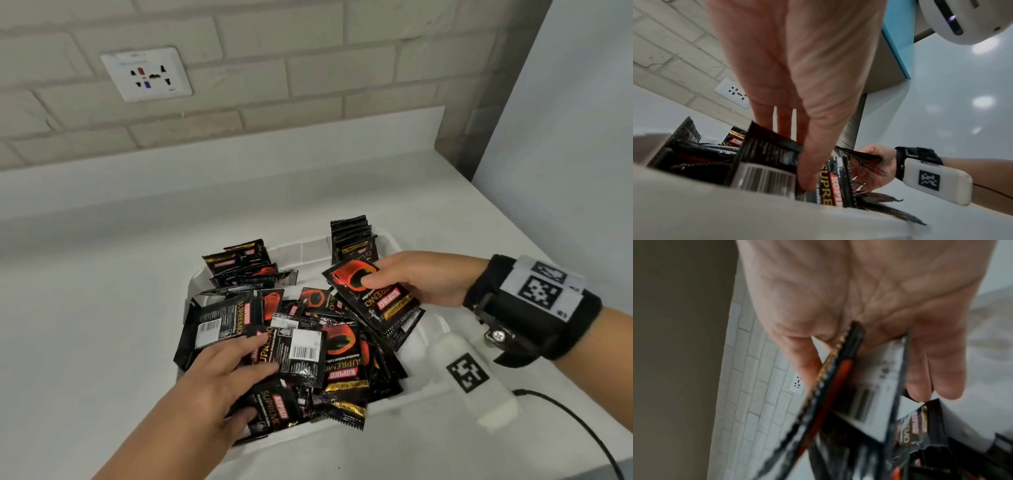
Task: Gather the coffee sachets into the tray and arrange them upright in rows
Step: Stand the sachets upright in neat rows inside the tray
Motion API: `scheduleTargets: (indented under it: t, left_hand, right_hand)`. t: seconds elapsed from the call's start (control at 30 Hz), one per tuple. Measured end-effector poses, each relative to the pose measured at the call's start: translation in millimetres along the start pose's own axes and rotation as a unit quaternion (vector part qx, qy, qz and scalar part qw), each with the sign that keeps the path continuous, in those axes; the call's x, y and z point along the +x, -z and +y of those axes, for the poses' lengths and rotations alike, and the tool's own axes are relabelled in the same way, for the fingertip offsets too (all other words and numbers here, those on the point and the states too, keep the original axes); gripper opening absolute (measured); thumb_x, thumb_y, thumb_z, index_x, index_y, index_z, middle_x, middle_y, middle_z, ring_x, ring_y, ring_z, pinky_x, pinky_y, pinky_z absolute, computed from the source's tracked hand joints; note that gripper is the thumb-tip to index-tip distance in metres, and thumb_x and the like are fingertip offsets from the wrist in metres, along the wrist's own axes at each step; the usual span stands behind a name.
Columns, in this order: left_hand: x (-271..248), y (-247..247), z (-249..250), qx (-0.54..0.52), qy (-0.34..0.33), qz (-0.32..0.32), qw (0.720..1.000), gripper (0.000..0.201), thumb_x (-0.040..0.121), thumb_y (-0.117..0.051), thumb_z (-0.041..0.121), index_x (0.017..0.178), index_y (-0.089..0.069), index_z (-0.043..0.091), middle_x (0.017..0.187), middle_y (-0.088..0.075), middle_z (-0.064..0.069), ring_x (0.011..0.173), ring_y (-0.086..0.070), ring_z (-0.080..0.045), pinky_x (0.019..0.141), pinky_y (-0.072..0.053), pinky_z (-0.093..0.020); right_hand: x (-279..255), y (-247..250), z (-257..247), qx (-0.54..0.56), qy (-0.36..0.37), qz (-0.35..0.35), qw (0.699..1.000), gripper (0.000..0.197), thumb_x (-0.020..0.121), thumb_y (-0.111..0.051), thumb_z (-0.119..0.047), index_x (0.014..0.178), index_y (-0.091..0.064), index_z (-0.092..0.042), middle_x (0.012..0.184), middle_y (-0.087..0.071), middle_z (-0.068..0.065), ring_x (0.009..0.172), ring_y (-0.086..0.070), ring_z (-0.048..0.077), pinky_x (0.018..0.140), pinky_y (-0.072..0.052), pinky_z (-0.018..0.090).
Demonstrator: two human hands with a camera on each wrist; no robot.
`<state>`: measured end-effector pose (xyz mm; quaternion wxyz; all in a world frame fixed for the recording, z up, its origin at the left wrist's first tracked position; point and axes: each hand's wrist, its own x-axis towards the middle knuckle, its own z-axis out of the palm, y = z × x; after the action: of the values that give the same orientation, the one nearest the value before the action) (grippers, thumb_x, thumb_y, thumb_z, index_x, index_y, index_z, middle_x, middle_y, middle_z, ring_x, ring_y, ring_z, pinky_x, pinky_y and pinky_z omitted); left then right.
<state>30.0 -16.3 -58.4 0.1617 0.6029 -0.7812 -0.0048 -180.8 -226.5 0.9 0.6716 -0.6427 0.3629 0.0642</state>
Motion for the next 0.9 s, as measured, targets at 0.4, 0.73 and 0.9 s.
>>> scheduleTargets:
  t: [0.4,0.73,0.9]
  left_hand:
    - [4,-7,-4,0.01,-0.021,0.014,1.0,0.094,0.028,-0.096,0.02,0.109,-0.051,0.037,0.144,-0.012,0.039,0.107,-0.046,-0.01,0.078,-0.052,-0.031]
    - [2,-9,-7,0.006,-0.011,0.011,1.0,0.092,0.03,-0.096,0.021,0.109,-0.051,0.039,0.144,-0.012,0.039,0.106,-0.045,-0.009,0.077,-0.047,-0.029]
    - [3,-7,-6,0.004,-0.009,0.005,1.0,0.092,0.031,-0.095,0.021,0.109,-0.051,0.039,0.144,-0.013,0.038,0.105,-0.045,-0.008,0.077,-0.046,-0.027]
  right_hand:
    - [11,-48,6,-0.331,0.04,-0.009,0.943,0.03,0.081,-0.067,-0.037,0.102,-0.057,-0.019,0.099,-0.053,-0.006,0.078,-0.05,0.004,0.07,-0.042,0.019]
    - [12,-50,8,-0.232,-0.015,0.015,0.973,0.076,0.072,-0.077,-0.03,0.136,-0.035,-0.019,0.131,-0.045,-0.002,0.117,-0.049,0.015,0.101,-0.039,0.026]
    - [15,-50,13,-0.131,0.003,-0.017,0.991,0.034,0.074,-0.075,-0.013,0.106,-0.066,-0.009,0.107,-0.069,0.003,0.1,-0.063,0.016,0.095,-0.047,0.028]
